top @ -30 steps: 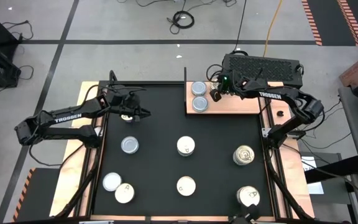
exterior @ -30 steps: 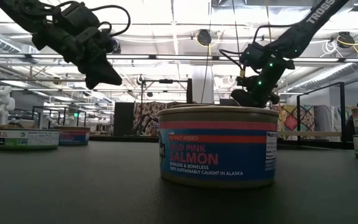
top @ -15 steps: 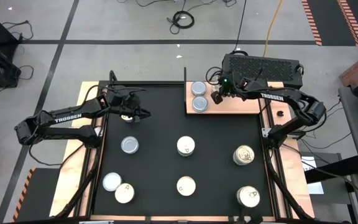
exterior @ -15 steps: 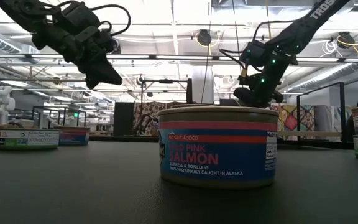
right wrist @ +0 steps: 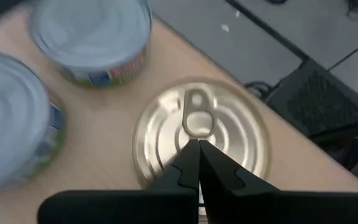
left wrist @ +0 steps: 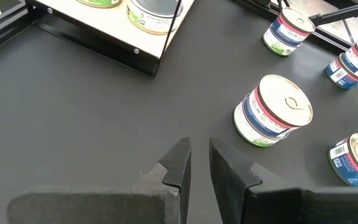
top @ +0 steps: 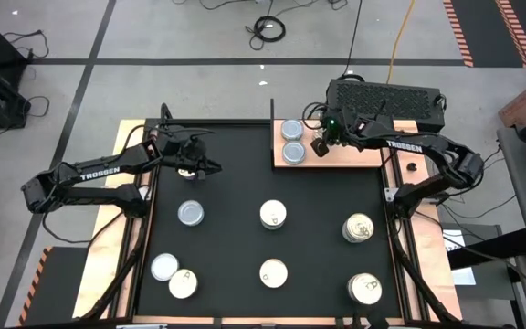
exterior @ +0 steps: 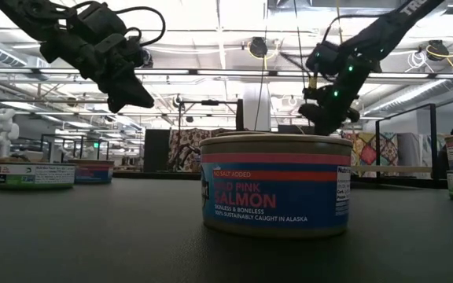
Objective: Stack canned seafood by type on shelf
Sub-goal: Put the blue pink tuna can on the shelf
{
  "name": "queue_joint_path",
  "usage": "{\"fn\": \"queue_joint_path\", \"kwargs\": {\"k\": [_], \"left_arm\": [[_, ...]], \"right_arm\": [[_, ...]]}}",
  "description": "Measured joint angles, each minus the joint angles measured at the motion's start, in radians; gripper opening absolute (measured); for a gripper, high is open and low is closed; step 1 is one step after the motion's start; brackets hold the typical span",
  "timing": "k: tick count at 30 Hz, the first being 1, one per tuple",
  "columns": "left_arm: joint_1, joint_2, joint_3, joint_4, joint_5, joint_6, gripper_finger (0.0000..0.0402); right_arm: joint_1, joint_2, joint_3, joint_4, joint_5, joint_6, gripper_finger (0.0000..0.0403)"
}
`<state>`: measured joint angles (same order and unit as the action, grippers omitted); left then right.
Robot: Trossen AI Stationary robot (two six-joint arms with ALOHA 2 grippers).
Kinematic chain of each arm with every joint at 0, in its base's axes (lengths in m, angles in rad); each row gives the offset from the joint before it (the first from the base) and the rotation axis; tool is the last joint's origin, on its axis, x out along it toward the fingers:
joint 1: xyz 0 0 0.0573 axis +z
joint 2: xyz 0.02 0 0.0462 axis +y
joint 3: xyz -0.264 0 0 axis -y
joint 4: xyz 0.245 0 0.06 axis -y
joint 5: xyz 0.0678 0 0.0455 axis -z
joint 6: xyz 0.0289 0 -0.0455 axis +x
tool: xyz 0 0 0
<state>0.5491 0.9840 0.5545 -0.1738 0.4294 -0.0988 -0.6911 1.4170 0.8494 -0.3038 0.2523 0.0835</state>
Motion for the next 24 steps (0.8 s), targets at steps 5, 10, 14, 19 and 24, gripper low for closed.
{"fn": "queue_joint_path", "kwargs": {"k": [5,10,14,19,24], "left_arm": [[0.000,0.000,0.000,0.000,0.000,-0.001,0.0058],[0.000,0.000,0.000,0.000,0.001,-0.002,0.0058],[0.000,0.000,0.000,0.000,0.006,-0.025,0.0058],[0.000,0.000,0.000,-0.002,0.013,-0.025,0.0058],[-0.004,0.000,0.000,-0.005,0.166,0.001,0.0059]], "right_arm": [[0.012,-0.046,0.001,0.017,0.003,-0.024,0.0000],[0.024,-0.089,0.002,0.047,0.003,-0.040,0.0000],[0.057,-0.119,0.003,0.048,-0.023,-0.042,0.0000],[0.132,-0.133,0.003,0.053,-0.125,-0.033,0.0000],[0.260,-0.133,0.003,0.048,-0.130,-0.004,0.0000]]}}
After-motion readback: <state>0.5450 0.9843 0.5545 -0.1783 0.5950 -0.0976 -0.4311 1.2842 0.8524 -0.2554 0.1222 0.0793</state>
